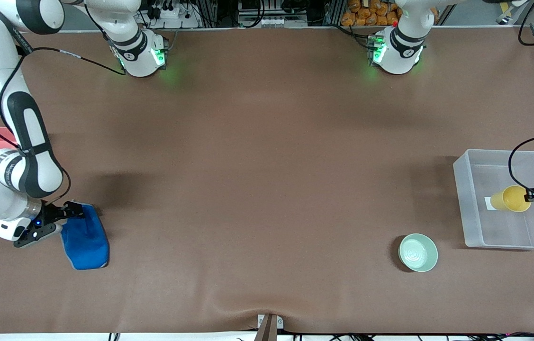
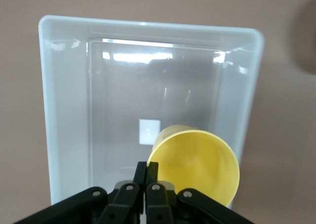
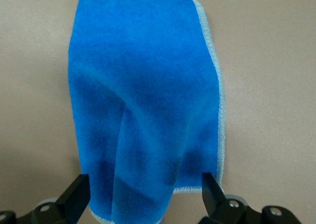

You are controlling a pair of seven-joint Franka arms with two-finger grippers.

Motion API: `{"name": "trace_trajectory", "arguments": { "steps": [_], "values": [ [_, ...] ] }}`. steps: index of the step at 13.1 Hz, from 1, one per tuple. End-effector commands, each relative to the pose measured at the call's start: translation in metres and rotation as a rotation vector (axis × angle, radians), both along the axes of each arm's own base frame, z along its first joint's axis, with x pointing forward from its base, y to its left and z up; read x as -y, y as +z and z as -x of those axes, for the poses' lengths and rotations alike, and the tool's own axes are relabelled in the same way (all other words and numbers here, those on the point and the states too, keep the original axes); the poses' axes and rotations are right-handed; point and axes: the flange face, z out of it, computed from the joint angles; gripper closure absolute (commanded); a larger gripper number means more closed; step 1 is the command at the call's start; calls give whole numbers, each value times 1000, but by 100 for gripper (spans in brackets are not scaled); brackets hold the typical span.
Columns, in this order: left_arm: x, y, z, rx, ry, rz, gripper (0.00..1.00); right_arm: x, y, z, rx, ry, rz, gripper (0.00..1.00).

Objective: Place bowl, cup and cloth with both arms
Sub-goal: 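Carry the yellow cup into the clear tray with the left gripper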

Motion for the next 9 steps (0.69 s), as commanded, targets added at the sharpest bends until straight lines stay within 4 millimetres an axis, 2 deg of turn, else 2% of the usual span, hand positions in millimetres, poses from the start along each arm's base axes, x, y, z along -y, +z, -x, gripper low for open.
{"name": "trace_trajectory", "arguments": {
  "steps": [1,3,9],
  "values": [
    [-2,-23,-20,36,-18,-17,100,7,-4,3,-2,-12,-31,0],
    [-1,-39,-25,69,1,4,100,7,-6,4,-8,-11,-33,0],
    [9,-57,-45,142,33,39,100,8,-15,11,-35,-16,-43,0]
  ]
}}
